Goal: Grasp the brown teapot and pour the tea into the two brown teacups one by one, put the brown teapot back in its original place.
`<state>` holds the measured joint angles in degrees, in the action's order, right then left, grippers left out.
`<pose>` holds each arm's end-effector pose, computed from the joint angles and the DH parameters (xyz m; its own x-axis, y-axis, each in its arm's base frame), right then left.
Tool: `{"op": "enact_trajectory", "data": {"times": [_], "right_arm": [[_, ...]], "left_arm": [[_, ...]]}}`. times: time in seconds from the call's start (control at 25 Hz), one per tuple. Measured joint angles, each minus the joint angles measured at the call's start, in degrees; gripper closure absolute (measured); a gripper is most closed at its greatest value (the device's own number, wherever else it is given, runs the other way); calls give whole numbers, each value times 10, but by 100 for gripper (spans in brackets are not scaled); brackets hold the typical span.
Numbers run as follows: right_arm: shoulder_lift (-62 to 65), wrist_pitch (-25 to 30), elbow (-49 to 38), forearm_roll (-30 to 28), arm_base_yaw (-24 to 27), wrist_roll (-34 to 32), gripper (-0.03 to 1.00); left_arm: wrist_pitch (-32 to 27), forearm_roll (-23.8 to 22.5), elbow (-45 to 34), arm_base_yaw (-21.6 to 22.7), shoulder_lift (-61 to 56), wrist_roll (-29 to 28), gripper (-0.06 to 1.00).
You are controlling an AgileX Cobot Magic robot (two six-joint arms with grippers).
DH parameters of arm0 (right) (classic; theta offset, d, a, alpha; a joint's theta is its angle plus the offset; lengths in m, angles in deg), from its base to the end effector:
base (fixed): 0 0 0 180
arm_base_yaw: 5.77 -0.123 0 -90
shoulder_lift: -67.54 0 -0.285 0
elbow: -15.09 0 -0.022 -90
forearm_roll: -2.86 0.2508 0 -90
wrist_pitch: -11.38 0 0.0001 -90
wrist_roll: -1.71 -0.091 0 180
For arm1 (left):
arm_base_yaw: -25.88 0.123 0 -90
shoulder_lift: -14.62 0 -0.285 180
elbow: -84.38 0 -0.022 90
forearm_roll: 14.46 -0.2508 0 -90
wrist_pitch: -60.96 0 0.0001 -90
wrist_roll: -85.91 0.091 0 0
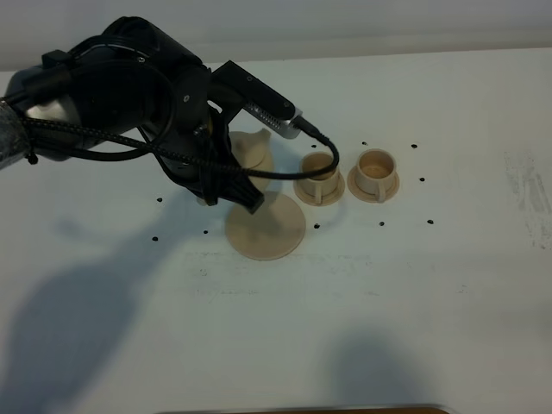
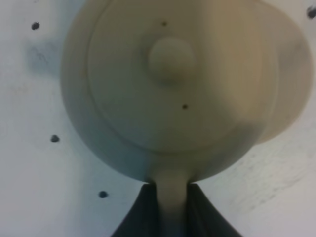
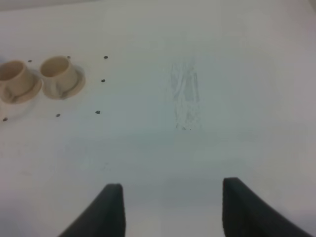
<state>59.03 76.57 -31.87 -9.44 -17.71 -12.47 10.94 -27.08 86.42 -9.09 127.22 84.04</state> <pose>-0.0067 -0.0194 0.2805 -0.4915 0.0521 -0.8693 0.0376 0.9985 0.0386 0.3225 -0.2069 0.2344 -0.7078 0.6274 -0.3245 0.5994 0.7766 0.1941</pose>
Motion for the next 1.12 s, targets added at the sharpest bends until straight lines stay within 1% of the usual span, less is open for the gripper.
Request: {"op": "enact_trajectory", "data": {"times": [0.28,0.4,0.6,0.88,1.12], "right_arm": [[0,0,0,0,0,0,54],[0,0,0,0,0,0,54],[0,0,0,0,0,0,54],[0,0,0,0,0,0,54],[0,0,0,0,0,0,54]], "left_arm": [[-1,12,0,20,0,91,78],[2,17,0,28,0,147,78],[13,24,0,43,0,222,78],[44,29,2,58,0,297,78],[43,36,46,66,16,359,78]]}}
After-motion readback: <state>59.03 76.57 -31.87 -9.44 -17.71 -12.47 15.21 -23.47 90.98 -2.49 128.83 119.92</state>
